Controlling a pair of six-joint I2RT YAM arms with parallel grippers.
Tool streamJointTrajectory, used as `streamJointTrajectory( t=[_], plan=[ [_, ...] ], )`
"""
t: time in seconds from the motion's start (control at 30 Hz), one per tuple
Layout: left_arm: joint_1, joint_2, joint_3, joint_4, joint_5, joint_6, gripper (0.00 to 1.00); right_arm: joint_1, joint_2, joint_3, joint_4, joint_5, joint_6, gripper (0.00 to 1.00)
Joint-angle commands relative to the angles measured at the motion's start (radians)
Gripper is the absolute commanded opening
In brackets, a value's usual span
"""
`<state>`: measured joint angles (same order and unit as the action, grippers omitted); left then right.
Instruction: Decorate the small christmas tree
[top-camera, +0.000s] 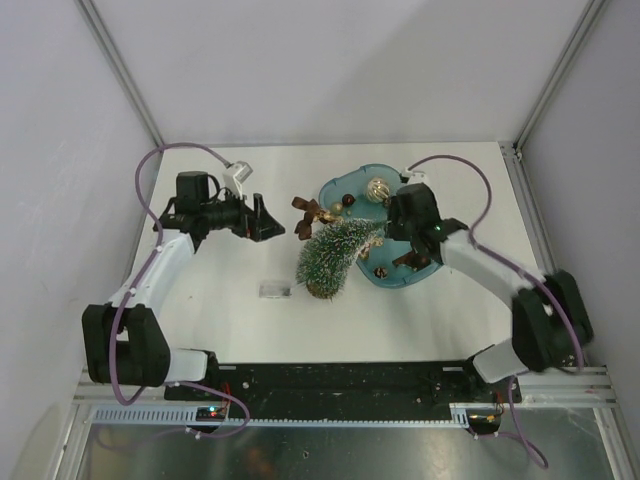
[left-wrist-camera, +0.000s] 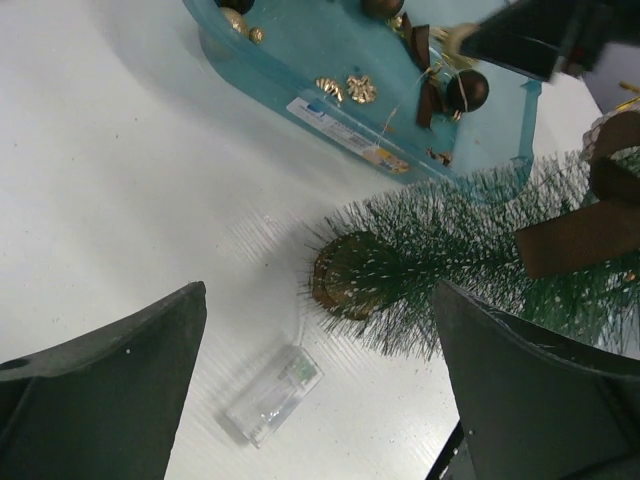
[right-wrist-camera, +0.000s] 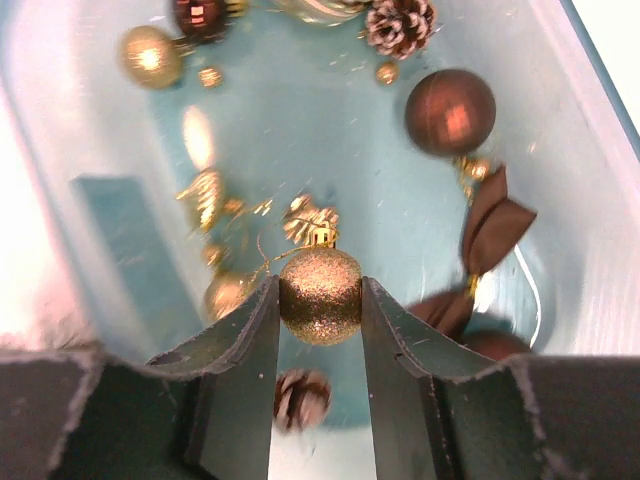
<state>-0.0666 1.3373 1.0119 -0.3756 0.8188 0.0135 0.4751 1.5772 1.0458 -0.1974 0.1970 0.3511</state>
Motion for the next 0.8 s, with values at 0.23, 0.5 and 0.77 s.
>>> streamJointTrajectory(
  t=[0.23,0.5,0.77],
  plan=[
    [-0.069,-0.026,-0.074,0.144,0.028,-0.109,1.00,0.201,-0.696,-0.216,-0.242,0.079,0.210,0.25],
    [-0.073,-0.102,-0.124,0.146,-0.025,-0.064,1.00,0.284,-0.932,-0.092,-0.350,0.102,0.274,0.25],
    [-0.062,-0.140,-0.148,0.146,-0.048,-0.052,1.00,0.292,-0.910,0.105,-0.366,0.072,0.206,0.25]
  ],
)
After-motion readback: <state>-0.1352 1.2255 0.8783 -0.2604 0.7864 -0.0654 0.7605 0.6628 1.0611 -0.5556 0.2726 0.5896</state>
